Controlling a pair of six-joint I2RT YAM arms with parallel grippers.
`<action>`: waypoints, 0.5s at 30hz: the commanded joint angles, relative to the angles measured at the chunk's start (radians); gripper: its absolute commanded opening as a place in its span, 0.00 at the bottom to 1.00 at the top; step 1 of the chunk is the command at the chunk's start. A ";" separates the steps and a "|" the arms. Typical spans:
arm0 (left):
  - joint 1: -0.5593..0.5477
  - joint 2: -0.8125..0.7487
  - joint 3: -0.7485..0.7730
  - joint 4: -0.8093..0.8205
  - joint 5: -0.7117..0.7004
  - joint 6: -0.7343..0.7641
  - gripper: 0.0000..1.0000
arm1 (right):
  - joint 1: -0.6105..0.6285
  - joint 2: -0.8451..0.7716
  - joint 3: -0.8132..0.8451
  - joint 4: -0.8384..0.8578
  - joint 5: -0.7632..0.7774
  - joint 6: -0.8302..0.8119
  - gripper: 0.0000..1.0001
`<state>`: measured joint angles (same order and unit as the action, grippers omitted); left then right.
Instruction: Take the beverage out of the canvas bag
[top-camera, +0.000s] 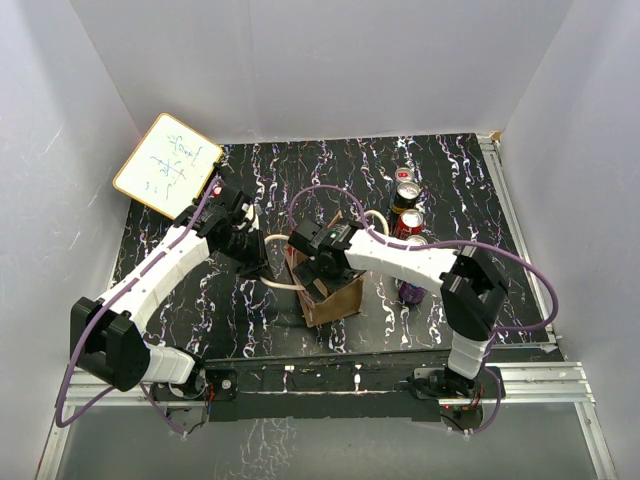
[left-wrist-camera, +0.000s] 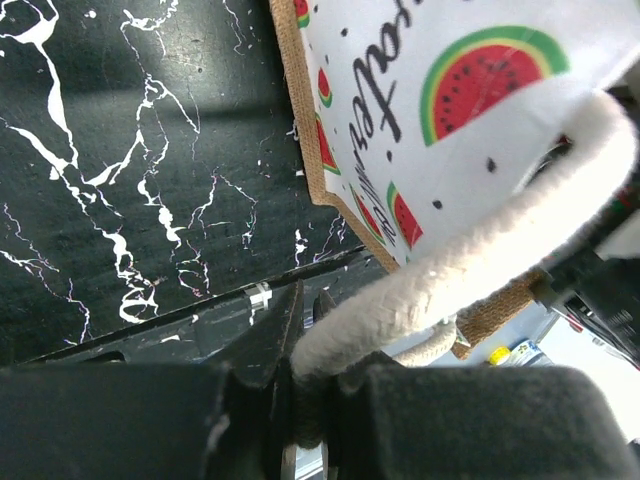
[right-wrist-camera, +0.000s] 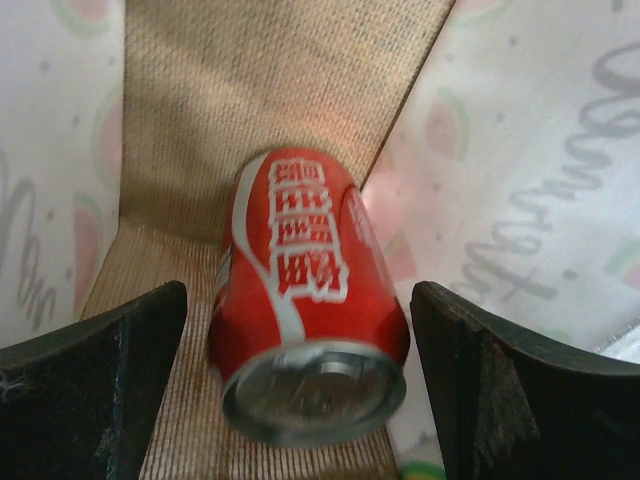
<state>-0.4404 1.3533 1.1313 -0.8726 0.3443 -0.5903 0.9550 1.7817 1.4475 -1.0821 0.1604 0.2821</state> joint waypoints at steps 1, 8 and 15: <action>0.005 -0.009 0.015 -0.026 0.002 0.012 0.00 | 0.010 0.040 -0.084 0.006 0.031 0.000 0.97; 0.005 -0.011 0.007 -0.020 0.002 0.006 0.00 | 0.014 0.042 -0.074 0.039 0.027 0.000 0.88; 0.005 -0.023 -0.014 -0.019 0.001 0.008 0.00 | 0.016 0.029 -0.023 0.043 0.008 -0.002 0.64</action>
<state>-0.4404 1.3533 1.1305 -0.8745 0.3542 -0.5907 0.9573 1.7939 1.4014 -1.0264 0.1780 0.2867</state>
